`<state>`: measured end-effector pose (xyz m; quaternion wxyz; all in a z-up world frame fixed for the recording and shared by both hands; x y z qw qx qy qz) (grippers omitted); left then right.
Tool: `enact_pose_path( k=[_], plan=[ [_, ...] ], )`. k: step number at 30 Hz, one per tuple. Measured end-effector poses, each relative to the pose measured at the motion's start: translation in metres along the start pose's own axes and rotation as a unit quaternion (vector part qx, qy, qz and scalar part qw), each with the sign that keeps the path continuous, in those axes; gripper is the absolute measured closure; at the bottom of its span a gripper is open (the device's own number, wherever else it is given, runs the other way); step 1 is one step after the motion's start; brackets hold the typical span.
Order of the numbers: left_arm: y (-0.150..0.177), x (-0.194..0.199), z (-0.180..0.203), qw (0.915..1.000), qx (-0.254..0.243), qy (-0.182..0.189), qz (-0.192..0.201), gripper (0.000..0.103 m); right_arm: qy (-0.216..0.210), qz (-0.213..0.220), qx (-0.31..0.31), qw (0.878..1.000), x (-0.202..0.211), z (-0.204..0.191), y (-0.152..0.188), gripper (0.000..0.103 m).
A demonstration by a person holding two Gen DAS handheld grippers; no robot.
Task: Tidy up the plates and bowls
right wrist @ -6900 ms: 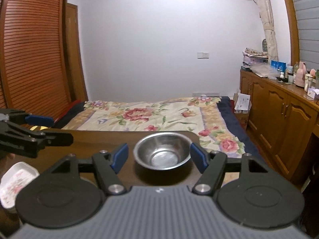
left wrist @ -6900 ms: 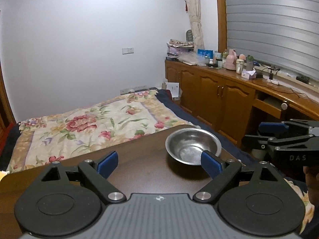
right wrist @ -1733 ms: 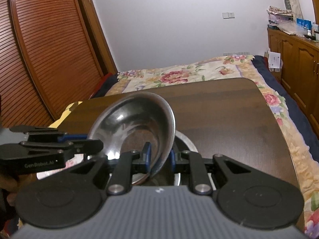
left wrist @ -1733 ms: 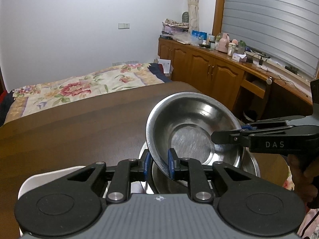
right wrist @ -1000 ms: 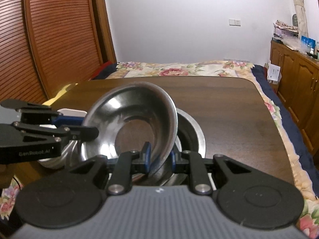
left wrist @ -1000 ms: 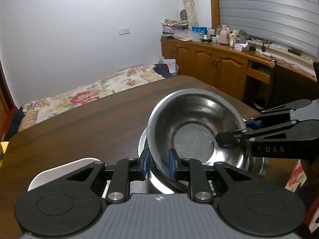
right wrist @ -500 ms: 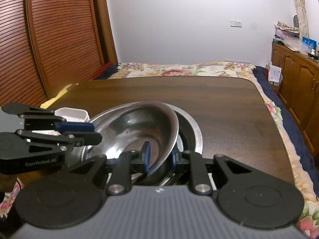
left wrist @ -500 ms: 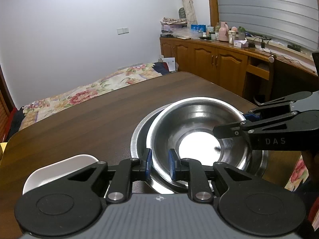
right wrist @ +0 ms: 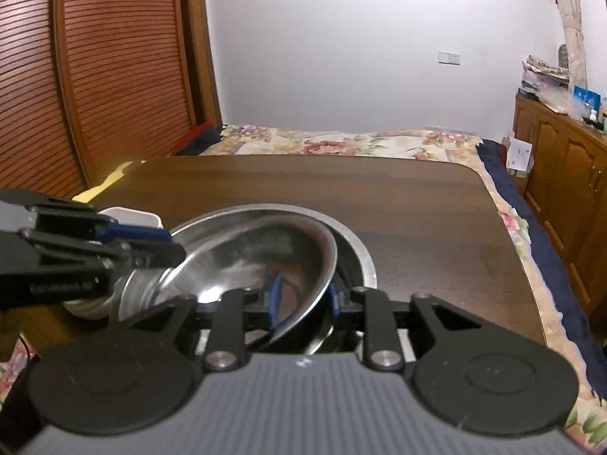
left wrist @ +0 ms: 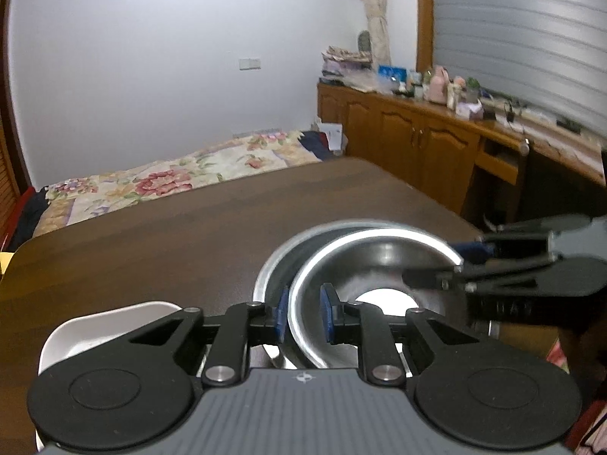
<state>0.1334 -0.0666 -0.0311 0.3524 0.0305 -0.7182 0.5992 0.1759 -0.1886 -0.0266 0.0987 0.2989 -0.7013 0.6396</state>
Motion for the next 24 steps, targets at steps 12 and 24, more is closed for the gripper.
enact_pose_path(
  k=[12,24],
  plan=[
    [-0.011,0.012,-0.014,0.9974,0.046,-0.04,0.04,0.022,-0.002,0.031,-0.009,0.999,0.014,0.005,-0.003,0.062],
    [-0.004,0.018,-0.008,0.9933,0.061,-0.09,0.04,0.008,0.031,0.076,-0.011,0.997,0.026,0.002,0.006,0.037]
  ],
)
Point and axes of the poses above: each gripper's, at about its wrist camera, not at the fingertips, and x roughly against the way its jaws point, z to its right, y to its underside, the point moved 3 cm from there along -x, roughly the way its jaws point, and after that the axes turned 2 degrees about -x, right-handed, at the moved point
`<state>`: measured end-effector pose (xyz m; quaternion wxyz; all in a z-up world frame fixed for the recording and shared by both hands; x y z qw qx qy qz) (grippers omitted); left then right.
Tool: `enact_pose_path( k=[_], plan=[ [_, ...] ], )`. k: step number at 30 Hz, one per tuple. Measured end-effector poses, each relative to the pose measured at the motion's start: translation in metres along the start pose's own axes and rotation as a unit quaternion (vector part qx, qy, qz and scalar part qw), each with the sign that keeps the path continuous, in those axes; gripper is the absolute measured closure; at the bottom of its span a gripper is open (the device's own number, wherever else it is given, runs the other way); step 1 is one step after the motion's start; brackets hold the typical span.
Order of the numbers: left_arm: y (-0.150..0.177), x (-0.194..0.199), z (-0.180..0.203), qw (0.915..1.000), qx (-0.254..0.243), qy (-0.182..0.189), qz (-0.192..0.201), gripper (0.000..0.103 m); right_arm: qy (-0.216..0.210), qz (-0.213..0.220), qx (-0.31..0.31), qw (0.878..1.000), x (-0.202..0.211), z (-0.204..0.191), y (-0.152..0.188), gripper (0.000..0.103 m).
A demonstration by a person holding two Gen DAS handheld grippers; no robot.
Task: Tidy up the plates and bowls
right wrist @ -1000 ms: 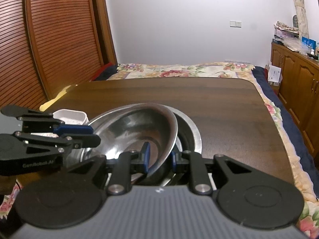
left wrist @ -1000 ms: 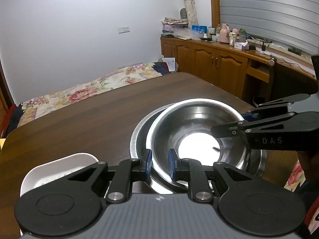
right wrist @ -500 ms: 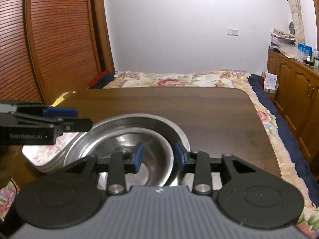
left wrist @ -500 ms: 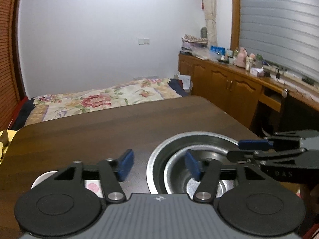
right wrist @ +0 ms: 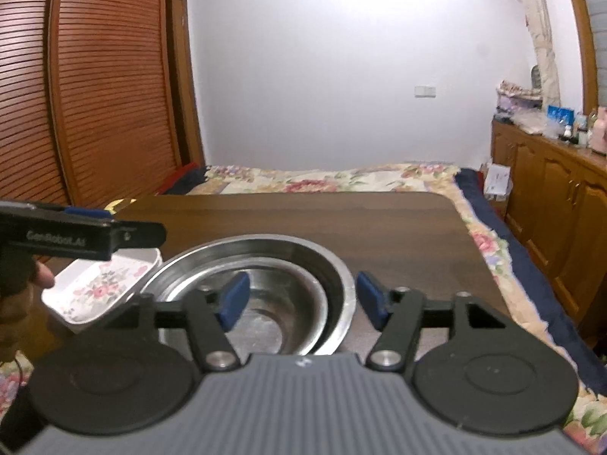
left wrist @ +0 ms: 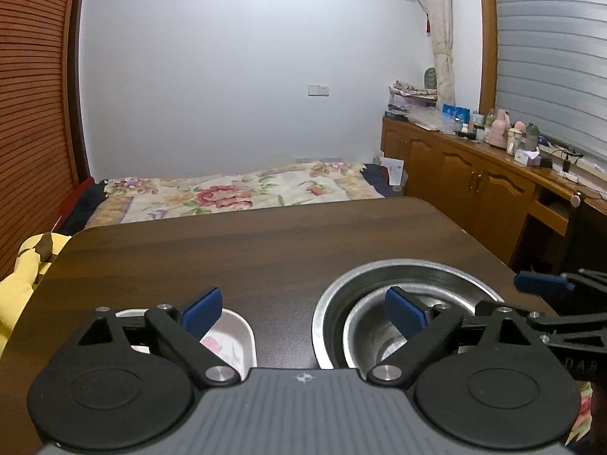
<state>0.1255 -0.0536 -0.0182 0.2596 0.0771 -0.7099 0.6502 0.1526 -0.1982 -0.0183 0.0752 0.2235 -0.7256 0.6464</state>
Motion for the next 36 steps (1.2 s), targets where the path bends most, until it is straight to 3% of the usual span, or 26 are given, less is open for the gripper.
enact_pose_path(
  k=[3,13,36],
  plan=[
    [0.004,-0.003,0.0,1.0,0.002,-0.003,-0.006,0.008,0.009,0.006,-0.001,1.0,-0.001,0.003,0.001,0.026],
    [0.015,-0.006,0.0,0.9999,0.0,0.0,-0.01,0.011,0.015,0.006,-0.009,1.0,-0.01,0.006,0.013,0.026],
    [0.029,-0.009,0.003,0.9976,0.009,0.06,-0.034,0.057,0.005,-0.002,-0.036,0.999,-0.025,0.001,0.021,0.026]
  ],
)
Point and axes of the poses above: each gripper's, at about its wrist camera, not at the fingertips, and x roughly against the way its jaws point, z to its right, y to its underside, the point moved 3 cm from there along -x, roughly the way its jaws point, and after that the axes turned 2 degrees about -x, right-handed, at the moved point
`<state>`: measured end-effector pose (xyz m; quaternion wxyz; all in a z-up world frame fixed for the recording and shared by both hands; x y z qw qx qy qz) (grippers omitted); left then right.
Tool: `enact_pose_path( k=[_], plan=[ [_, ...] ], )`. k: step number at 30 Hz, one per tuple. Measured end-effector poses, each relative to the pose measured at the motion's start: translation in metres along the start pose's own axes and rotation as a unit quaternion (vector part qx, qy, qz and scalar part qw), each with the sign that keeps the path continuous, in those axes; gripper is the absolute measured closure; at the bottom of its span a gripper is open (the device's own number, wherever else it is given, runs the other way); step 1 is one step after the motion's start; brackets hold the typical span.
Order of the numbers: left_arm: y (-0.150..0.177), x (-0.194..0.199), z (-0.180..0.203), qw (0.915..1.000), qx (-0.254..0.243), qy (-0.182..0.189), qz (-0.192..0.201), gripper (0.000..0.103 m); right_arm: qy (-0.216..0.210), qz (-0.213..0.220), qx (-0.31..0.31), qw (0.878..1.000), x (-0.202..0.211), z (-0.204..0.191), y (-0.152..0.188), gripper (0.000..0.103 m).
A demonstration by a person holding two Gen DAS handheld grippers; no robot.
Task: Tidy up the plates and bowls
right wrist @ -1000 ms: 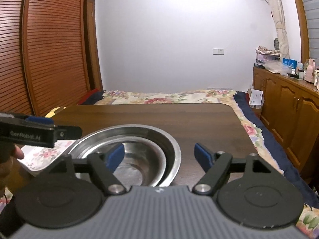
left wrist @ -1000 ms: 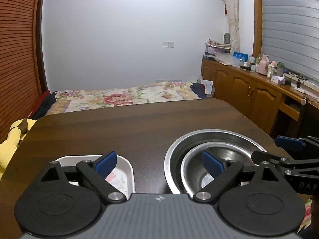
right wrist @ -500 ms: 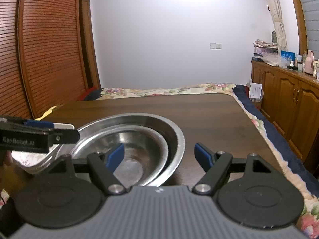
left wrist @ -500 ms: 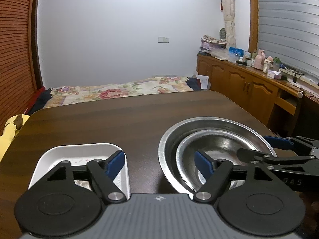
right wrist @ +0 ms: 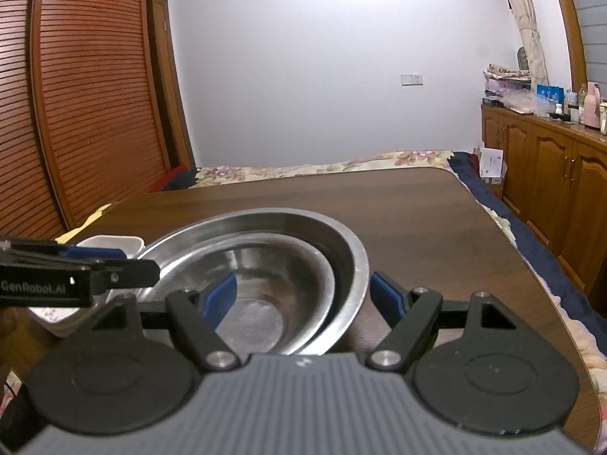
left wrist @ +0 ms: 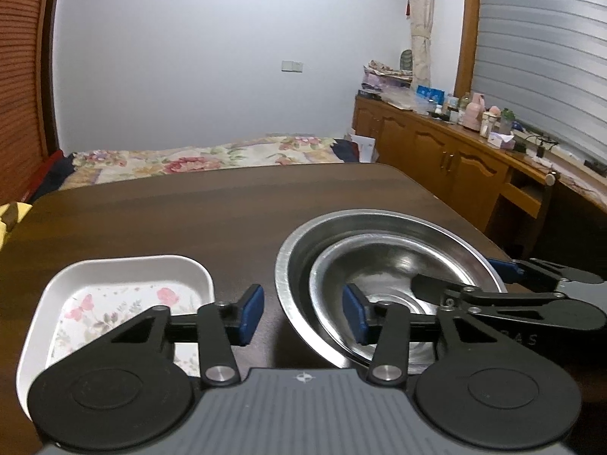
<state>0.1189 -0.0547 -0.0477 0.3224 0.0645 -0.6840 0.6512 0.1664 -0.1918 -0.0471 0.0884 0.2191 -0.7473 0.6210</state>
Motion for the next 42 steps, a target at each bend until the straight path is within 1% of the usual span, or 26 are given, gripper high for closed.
enact_pose_path(
  k=[2,5,8,11,14,17,23,25,26,27,28,32,36,42],
  plan=[
    [0.001,0.0,0.0,1.0,0.001,0.004,-0.001,0.062,-0.001,0.0,0.0,1.0,0.0,-0.001,0.001,0.026],
    [0.003,-0.001,0.0,1.0,0.002,0.008,-0.003,0.064,-0.002,-0.002,-0.001,1.0,0.0,-0.002,0.003,0.026],
    [0.002,-0.002,-0.002,0.9999,0.005,0.01,-0.005,0.069,-0.003,-0.005,-0.003,1.0,-0.002,-0.002,0.003,0.026],
    [0.003,-0.005,-0.003,0.9998,0.008,0.014,-0.01,0.07,-0.004,-0.007,-0.006,1.0,-0.004,-0.001,0.003,0.026],
    [0.005,-0.006,-0.003,0.9998,0.007,0.016,-0.011,0.07,-0.005,-0.008,-0.008,1.0,-0.006,-0.001,0.002,0.029],
    [0.004,-0.008,-0.002,0.9998,0.005,0.015,-0.013,0.071,-0.006,-0.008,-0.011,1.0,-0.007,-0.002,0.003,0.034],
    [0.005,-0.011,0.0,0.9998,0.004,0.014,-0.015,0.074,-0.008,-0.012,-0.024,1.0,-0.009,0.0,0.003,0.047],
    [0.006,-0.01,-0.001,0.9998,0.005,0.01,-0.016,0.074,-0.011,-0.014,-0.027,0.999,-0.01,0.002,0.004,0.057],
    [0.006,-0.01,-0.002,0.9998,0.004,0.008,-0.017,0.074,-0.01,-0.014,-0.03,0.999,-0.01,0.002,0.005,0.06],
    [0.006,-0.01,-0.002,0.9998,0.005,0.01,-0.017,0.075,-0.008,-0.015,-0.031,0.999,-0.01,0.003,0.005,0.068],
    [0.006,-0.01,-0.003,0.9997,0.008,0.013,-0.019,0.075,-0.008,-0.016,-0.033,0.999,-0.011,0.004,0.006,0.071],
    [0.002,-0.006,-0.003,0.9997,0.01,0.015,-0.016,0.076,-0.012,-0.017,-0.054,0.998,-0.01,0.006,0.003,0.072],
    [-0.003,0.003,-0.007,0.9998,0.011,0.016,-0.004,0.076,-0.011,-0.011,-0.056,0.998,-0.007,0.003,0.001,0.072],
    [-0.013,0.015,-0.013,0.9997,0.012,0.018,0.011,0.076,-0.022,0.004,-0.061,0.998,0.001,0.0,-0.009,0.072]
  ],
)
Point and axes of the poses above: each gripper's, at about its wrist camera, not at the fingertips, and x roughly against the way its jaws point, z to its right, y to its underside, the point moved 3 cm from there along -x, roughly the way its jaws point, and after that the axes turned 2 degrees about -x, right-handed, at the moved point
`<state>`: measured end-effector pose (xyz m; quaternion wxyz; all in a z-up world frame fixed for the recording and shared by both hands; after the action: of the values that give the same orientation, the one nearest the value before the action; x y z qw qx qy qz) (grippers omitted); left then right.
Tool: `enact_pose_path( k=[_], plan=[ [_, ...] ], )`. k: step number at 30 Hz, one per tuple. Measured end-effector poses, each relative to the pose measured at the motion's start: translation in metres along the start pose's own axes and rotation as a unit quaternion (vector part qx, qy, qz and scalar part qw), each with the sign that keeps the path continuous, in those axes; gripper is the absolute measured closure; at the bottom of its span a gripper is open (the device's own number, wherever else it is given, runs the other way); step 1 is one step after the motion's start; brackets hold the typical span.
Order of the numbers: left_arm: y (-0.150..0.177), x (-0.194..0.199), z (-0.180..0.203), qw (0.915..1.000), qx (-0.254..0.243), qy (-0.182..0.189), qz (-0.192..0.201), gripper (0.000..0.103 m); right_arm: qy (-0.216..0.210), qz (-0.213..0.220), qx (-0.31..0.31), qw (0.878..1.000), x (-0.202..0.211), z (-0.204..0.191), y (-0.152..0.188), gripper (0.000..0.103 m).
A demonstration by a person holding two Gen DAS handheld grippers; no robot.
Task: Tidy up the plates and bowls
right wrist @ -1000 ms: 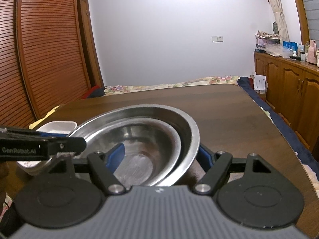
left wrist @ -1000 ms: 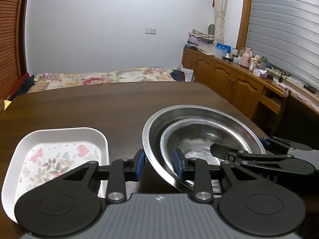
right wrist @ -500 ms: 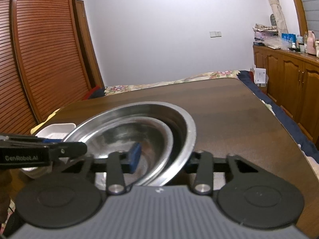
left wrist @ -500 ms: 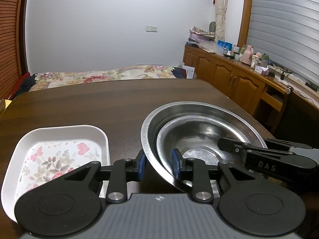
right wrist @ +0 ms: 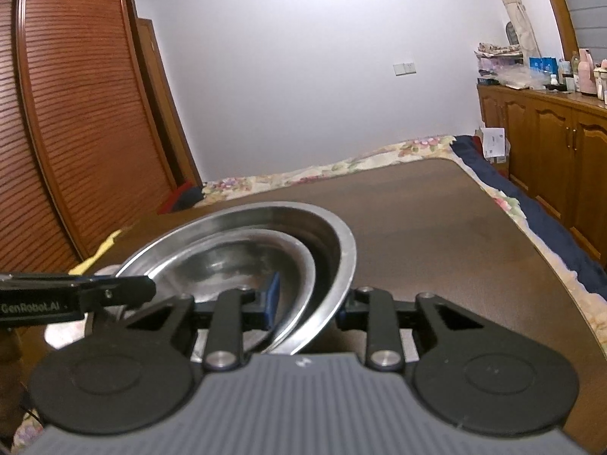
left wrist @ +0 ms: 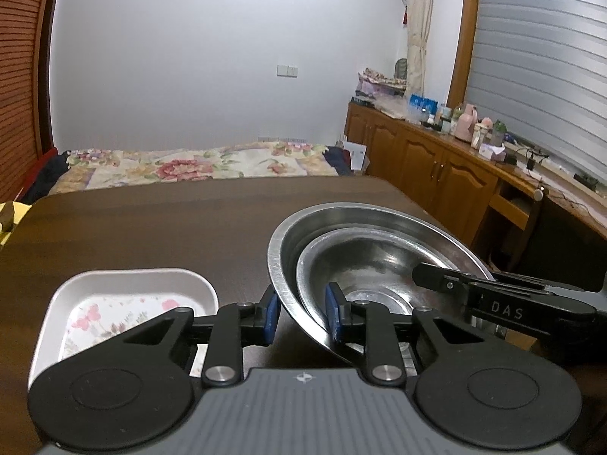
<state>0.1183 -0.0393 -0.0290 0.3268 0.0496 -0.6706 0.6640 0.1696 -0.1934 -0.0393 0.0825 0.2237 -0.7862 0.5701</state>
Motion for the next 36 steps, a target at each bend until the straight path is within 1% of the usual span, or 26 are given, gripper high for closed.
enact_pose_path(
  k=[8,14,19,29,36],
  plan=[
    [-0.021,0.028,-0.014,0.9995,-0.006,-0.005,0.029,0.076,-0.026,0.024,0.001,0.999,0.007,-0.013,-0.018,0.072],
    [-0.03,0.053,-0.031,0.9985,-0.003,-0.016,0.052,0.076,-0.052,0.026,0.006,0.998,0.008,-0.031,-0.025,0.072],
    [-0.029,0.069,-0.049,0.9975,0.006,-0.026,0.065,0.076,-0.071,0.025,0.014,0.997,0.006,-0.046,-0.029,0.072],
    [-0.027,0.084,-0.08,0.9957,0.027,-0.051,0.073,0.076,-0.099,0.013,0.035,0.994,-0.004,-0.079,-0.031,0.072],
    [-0.017,0.083,-0.099,0.9951,0.044,-0.061,0.064,0.076,-0.105,-0.003,0.05,0.993,-0.009,-0.097,-0.024,0.072]
  ],
)
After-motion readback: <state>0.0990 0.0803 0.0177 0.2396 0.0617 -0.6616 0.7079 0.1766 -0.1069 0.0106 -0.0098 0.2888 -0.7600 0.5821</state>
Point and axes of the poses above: each gripper's, at about its wrist camera, not at the fingertips, and x roughly against the way its jaws point, z to its right, y to its underside, the point moved 3 cm from there along -x, roughly the way its jaws point, and after that the axes turned 2 degrees about -x, right-handed, at the moved point
